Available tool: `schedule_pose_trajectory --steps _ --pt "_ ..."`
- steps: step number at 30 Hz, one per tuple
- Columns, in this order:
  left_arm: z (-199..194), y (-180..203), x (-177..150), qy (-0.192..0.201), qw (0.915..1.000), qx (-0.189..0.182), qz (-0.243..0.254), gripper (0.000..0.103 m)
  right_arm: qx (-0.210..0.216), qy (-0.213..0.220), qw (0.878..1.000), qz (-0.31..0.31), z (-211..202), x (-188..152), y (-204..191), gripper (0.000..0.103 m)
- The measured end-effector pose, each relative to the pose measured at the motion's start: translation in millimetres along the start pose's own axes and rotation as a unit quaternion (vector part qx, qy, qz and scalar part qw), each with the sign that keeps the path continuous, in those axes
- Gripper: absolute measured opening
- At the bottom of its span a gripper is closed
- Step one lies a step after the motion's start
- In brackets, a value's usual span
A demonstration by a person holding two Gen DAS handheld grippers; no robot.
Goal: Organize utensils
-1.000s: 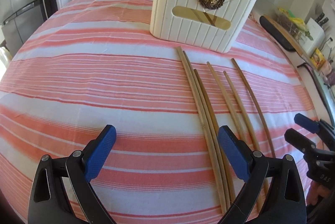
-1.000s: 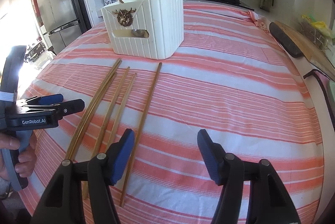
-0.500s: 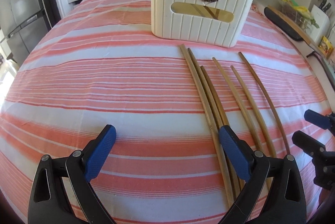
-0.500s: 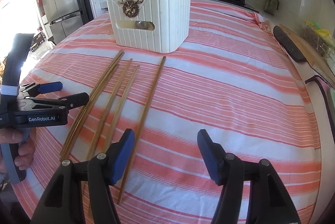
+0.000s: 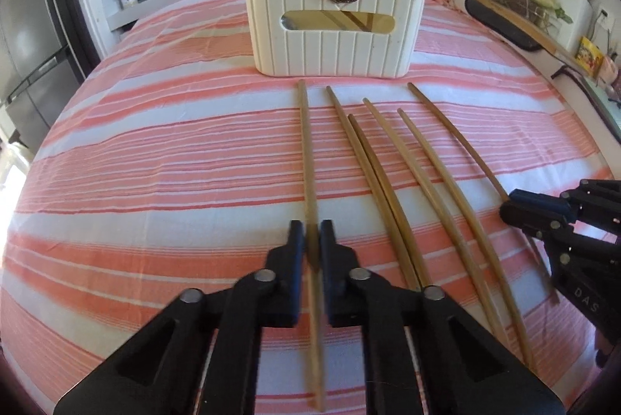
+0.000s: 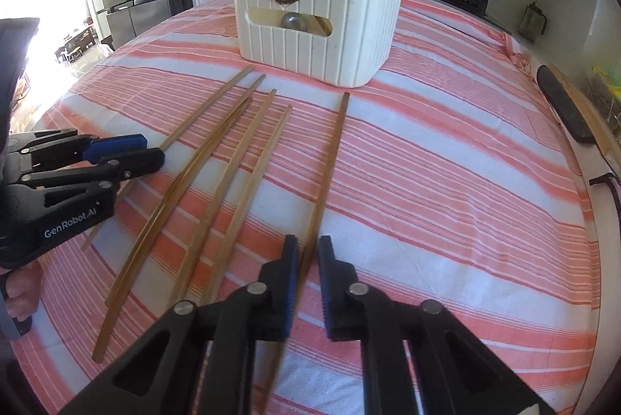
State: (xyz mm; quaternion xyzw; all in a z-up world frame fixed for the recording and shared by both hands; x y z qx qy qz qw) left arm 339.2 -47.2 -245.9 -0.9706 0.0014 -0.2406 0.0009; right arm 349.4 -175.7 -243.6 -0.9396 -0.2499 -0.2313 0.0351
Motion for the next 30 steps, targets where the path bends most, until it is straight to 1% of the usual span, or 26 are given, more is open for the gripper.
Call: schedule_pose_trajectory --steps 4,8,12,13,14,15,16,17,18,20,23,27,30 --pt "-5 -14 -9 -0.005 0.9999 -0.005 -0.011 0.005 -0.014 -0.003 1.000 0.026 -4 -9 13 0.006" --pt "-15 -39 -27 -0.011 0.9995 -0.007 -0.029 0.006 -0.030 -0.012 0.997 0.064 -13 -31 33 0.006" --pt "-22 -62 -41 -0.022 0.9985 -0.019 -0.045 0.007 -0.038 -0.025 0.995 0.094 -22 -50 50 0.007" --pt "-22 -66 -43 -0.027 0.9982 -0.028 -0.046 0.010 -0.035 -0.028 0.994 0.099 -24 -54 52 0.007" --pt "-23 -68 -43 -0.033 0.9975 -0.045 -0.043 0.019 -0.029 -0.030 0.994 0.104 -26 -56 55 0.007" --pt "-23 -69 -42 -0.037 0.9967 -0.061 -0.039 0.025 -0.021 -0.032 0.994 0.107 -27 -58 56 0.009" --pt "-23 -70 -40 -0.042 0.9959 -0.072 -0.035 0.041 -0.015 -0.037 0.994 0.106 -28 -59 56 0.011" --pt "-23 -72 -37 -0.047 0.9955 -0.077 -0.031 0.055 -0.010 -0.042 0.994 0.101 -29 -58 57 0.019" --pt "-23 -73 -34 -0.052 0.9951 -0.080 -0.023 0.059 -0.007 -0.046 0.994 0.095 -29 -57 56 0.028" --pt "-19 -74 -26 -0.067 0.9938 -0.088 -0.005 0.061 0.000 -0.059 0.995 0.081 -29 -52 56 0.037" --pt "-9 -76 -12 -0.090 0.9918 -0.090 0.016 0.061 0.022 -0.089 0.993 0.067 -22 -41 57 0.037" --pt "5 -82 9 -0.110 0.9900 -0.081 0.033 0.060 0.026 -0.122 0.991 0.051 -4 -25 61 0.037" --pt "18 -85 29 -0.120 0.9898 -0.065 0.040 0.054 0.022 -0.124 0.991 0.044 5 -7 66 0.037"
Point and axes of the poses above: each gripper's, at about its wrist camera, not at the fingertips, and z roughly the way its jaws point, y to its right, x to its top, the point moved 6 cm from there along z, roughly the way its jaws point, and after that the axes turned 9 degrees about -y, right-handed, at the moved point
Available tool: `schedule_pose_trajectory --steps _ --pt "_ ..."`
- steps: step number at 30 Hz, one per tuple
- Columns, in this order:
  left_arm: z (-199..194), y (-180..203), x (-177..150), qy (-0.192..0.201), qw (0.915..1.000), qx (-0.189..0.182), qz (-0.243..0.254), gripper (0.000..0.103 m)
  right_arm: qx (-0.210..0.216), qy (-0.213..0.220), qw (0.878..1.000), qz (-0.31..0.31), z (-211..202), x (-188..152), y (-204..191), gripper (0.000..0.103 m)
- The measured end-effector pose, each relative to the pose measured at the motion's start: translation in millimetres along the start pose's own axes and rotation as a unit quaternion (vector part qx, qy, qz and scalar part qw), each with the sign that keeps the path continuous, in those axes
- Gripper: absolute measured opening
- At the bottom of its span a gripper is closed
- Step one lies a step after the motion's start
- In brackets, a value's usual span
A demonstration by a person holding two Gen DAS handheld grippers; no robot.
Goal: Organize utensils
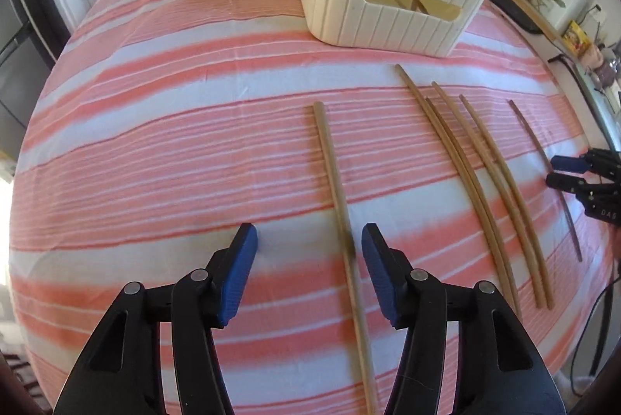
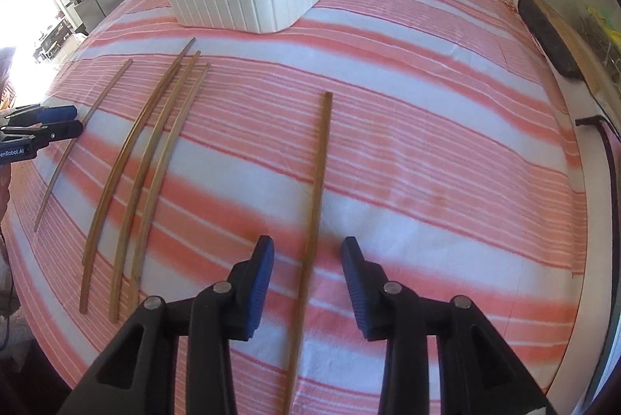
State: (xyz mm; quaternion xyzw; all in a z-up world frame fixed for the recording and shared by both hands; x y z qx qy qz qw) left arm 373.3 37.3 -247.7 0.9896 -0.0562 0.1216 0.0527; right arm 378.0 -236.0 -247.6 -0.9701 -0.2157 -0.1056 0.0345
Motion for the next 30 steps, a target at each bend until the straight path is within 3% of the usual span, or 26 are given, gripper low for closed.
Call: schedule_pose_trajectory --steps 6,8,10,11,12,15,21,30 --pt "12 4 38 -0.018 0.9993 0.026 0.021 0.036 -0.003 -0.005 1.000 0.008 10 47 8 0.037" --pt "15 9 47 -0.018 0.9989 0.033 0.029 0.014 -0.006 -0.002 1.000 0.009 13 62 8 0.036" --pt "16 10 52 -0.016 0.9993 0.023 0.025 0.006 -0.012 0.001 1.000 0.012 14 74 9 0.022" --pt "16 9 55 -0.012 0.9995 0.022 0.020 0.005 -0.015 0.003 1.000 0.017 14 78 10 0.009" --pt "16 9 56 -0.007 0.9996 0.020 0.017 0.005 -0.008 0.005 1.000 0.023 15 81 10 0.007" --pt "1 6 55 0.024 0.9997 0.002 0.001 0.005 0.015 0.026 0.999 0.041 8 83 12 0.006" --pt "-79 10 49 0.120 0.9918 -0.043 -0.011 0.005 0.059 0.149 0.987 0.036 -77 69 5 0.006" --pt "-180 15 24 0.215 0.9727 -0.086 0.000 0.005 0.054 0.274 0.960 0.013 -202 30 -15 0.006"
Point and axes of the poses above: each gripper's, at about its wrist camera, not at the fingertips, and z roughly the way its jaws point, y to its right, x to its top, the point moved 6 cm from there along z, roughly the way its jaws point, and after that the axes turned 9 degrees about -y, right-handed, at the moved point
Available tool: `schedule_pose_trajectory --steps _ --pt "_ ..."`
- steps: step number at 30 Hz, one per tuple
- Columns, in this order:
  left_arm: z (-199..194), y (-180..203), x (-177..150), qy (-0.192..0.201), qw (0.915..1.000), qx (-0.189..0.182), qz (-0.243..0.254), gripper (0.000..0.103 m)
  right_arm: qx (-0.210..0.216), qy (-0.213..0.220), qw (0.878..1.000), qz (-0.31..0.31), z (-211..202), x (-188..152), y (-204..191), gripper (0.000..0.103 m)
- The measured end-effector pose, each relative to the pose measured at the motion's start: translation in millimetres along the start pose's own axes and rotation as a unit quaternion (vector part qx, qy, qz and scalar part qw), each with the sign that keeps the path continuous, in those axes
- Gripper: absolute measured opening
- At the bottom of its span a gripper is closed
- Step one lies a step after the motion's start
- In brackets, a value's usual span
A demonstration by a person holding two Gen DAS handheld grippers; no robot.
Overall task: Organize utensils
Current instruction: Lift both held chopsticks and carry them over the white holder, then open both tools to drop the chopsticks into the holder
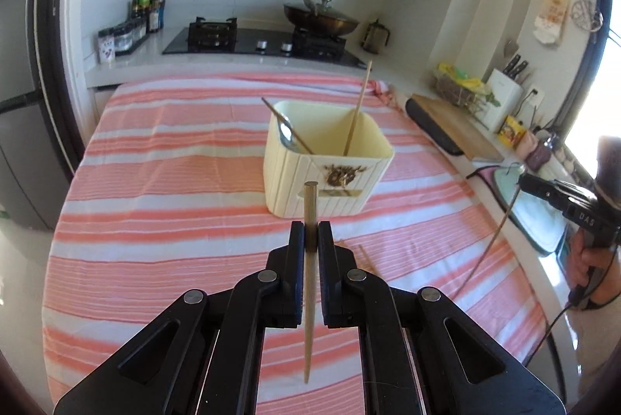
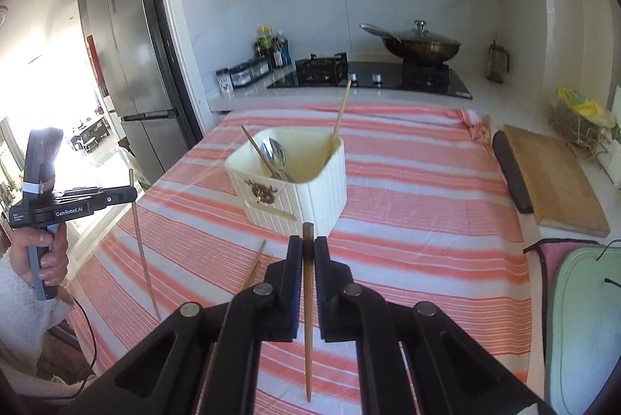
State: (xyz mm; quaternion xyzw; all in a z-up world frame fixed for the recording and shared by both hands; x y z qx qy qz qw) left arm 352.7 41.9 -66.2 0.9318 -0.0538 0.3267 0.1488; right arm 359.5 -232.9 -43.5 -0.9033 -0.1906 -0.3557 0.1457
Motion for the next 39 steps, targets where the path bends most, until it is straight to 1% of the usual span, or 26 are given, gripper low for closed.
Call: schedule_pose_trajectory --steps 3,5,7,12,15,17,20,21,23,25,29,33,36,37,39 --pt "-23 8 10 0.025 0.9996 -0.009 0.002 0.005 -0.006 0.037 0.999 -0.002 -24 14 -4 0.006" --pt "-39 10 25 0.046 0.9988 -0.014 0.002 0.005 -0.010 0.065 0.998 -0.004 -37 28 -7 0.006" --pt "-55 13 46 0.069 0.9974 -0.021 0.000 0.005 -0.015 0.091 0.996 -0.007 -49 45 -9 0.006" --pt "-82 28 109 0.127 0.9917 -0.013 0.011 0.005 -0.025 0.122 0.992 -0.020 -57 99 -11 0.006" --pt "-85 34 147 0.167 0.9858 0.001 0.013 0.005 -0.037 0.144 0.988 -0.037 -56 132 -19 0.006" --pt "-82 38 166 0.193 0.9811 0.013 0.015 0.005 -0.038 0.161 0.985 -0.042 -54 152 -24 0.006" --pt "-65 41 188 0.223 0.9742 0.033 0.017 0.005 -0.034 0.184 0.981 -0.043 -44 175 -30 0.006" --pt "-55 41 192 0.225 0.9734 0.039 0.016 0.005 -0.035 0.192 0.980 -0.047 -40 179 -33 0.006" --pt "-32 38 197 0.220 0.9743 0.047 0.014 0.005 -0.035 0.193 0.979 -0.051 -25 185 -37 0.006" --pt "-5 33 200 0.199 0.9788 0.050 0.008 0.005 -0.031 0.169 0.984 -0.046 2 188 -36 0.006" --pt "50 15 198 0.138 0.9891 0.049 -0.017 0.005 -0.027 0.087 0.995 -0.043 64 182 -30 0.006" --pt "100 -1 188 0.071 0.9958 0.047 -0.035 0.005 -0.027 0.008 0.999 -0.036 118 170 -23 0.006" --pt "125 -8 180 0.038 0.9970 0.051 -0.043 0.005 -0.024 -0.024 0.999 -0.028 144 166 -18 0.007" --pt "131 -10 177 0.028 0.9972 0.050 -0.047 0.005 -0.018 -0.030 0.999 -0.023 150 165 -17 0.007" --pt "137 -12 173 0.013 0.9974 0.042 -0.057 0.007 -0.009 -0.025 1.000 -0.013 153 165 -17 0.008"
Point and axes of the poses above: each gripper's, at about its wrist camera, not at the fingertips, and z roughly the way its jaws point, y to its right, x to its top, the point moved 6 cm from there along z, roughly the way its jaws point, and after that the axes turned 9 degrees about -y, right-handed, at the moved point
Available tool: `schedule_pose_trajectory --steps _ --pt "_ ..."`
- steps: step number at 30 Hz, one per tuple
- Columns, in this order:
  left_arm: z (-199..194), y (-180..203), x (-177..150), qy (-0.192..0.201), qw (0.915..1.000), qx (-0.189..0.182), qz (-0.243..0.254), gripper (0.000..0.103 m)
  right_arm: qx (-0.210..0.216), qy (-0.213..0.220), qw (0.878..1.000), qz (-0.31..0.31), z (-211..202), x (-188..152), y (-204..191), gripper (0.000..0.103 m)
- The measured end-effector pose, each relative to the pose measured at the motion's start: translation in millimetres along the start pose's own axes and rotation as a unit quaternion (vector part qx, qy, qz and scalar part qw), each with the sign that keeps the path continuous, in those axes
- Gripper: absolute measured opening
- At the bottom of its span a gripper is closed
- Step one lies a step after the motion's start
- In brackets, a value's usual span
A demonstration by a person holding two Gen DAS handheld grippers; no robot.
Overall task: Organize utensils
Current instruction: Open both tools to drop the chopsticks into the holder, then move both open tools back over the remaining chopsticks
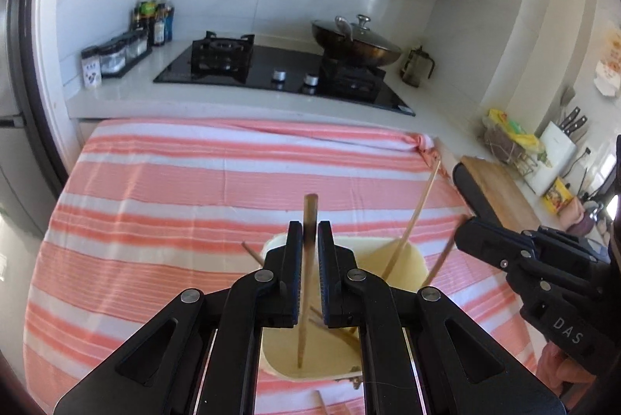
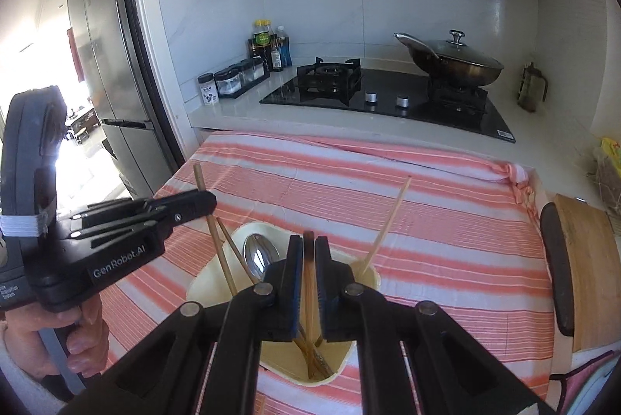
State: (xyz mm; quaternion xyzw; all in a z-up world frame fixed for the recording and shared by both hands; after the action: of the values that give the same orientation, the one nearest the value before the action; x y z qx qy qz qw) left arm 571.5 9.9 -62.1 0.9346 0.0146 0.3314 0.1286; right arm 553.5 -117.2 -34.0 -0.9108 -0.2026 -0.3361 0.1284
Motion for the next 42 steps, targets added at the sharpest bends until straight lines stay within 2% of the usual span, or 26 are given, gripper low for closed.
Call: schedule_pose_trajectory --steps 1,4,7,9,10,13,16,19,20,22,24,29,32,37,42 --pt "-1 -1 -2 -0.005 1.0000 -0.002 -0.001 0.015 0.003 0.005 1.000 0.004 -1 1 0 0.008" --pt "-18 -2 -14 -0.004 0.9999 0.001 0.010 0.051 0.005 0.029 0.999 0.011 -20 -1 1 0.012" --pt "-43 -6 -43 -0.009 0.9993 0.007 0.035 0.066 0.003 0.053 0.999 -0.002 -54 -17 -1 0.020" --pt "-54 -12 -76 -0.028 0.9986 0.012 0.044 0.078 -0.006 0.065 0.998 -0.014 -76 -43 -1 0.039" --pt "-57 -16 -98 -0.041 0.9979 0.012 0.048 0.083 -0.014 0.070 0.997 -0.018 -85 -60 0 0.042" --pt "-52 -26 -175 -0.084 0.9951 0.016 0.050 0.085 -0.030 0.052 0.998 -0.018 -90 -127 5 0.042" --pt "-44 -35 -241 -0.095 0.9946 0.031 0.027 0.085 -0.052 0.020 0.998 0.002 -81 -208 10 0.042" --pt "-38 -44 -276 -0.082 0.9959 0.039 -0.009 0.085 -0.061 -0.018 0.997 0.042 -69 -278 14 0.042" --pt "-38 -47 -281 -0.075 0.9958 0.048 -0.019 0.085 -0.059 -0.027 0.996 0.059 -68 -298 14 0.042" --pt "-37 -50 -286 -0.061 0.9969 0.043 -0.025 0.085 -0.051 -0.030 0.994 0.089 -68 -325 16 0.042" --pt "-33 -52 -291 -0.059 0.9969 0.044 -0.026 0.085 -0.042 -0.032 0.992 0.112 -69 -340 20 0.042" --pt "-18 -61 -308 -0.062 0.9966 0.040 -0.035 0.085 -0.036 -0.008 0.991 0.129 -73 -345 23 0.042" --pt "-23 -62 -306 -0.051 0.9972 0.037 -0.040 0.088 -0.029 -0.003 0.990 0.137 -68 -349 20 0.042" --pt "-22 -66 -306 -0.051 0.9970 0.021 -0.053 0.090 -0.030 -0.007 0.990 0.136 -63 -354 14 0.042" --pt "-22 -65 -307 -0.052 0.9971 0.021 -0.052 0.091 -0.026 -0.009 0.991 0.132 -59 -353 11 0.042"
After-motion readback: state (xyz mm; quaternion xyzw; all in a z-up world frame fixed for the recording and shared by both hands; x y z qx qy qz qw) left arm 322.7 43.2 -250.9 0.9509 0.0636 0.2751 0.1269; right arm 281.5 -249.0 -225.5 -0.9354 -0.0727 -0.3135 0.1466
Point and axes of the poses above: each gripper's, at about its wrist camera, not at the fingertips, and z roughly the way its jaws point, y to its right, x to its top, the point moved 6 cm from there along z, roughly the way its jaws point, and after that the axes turned 9 degrees about -y, right-handed, at the moved point
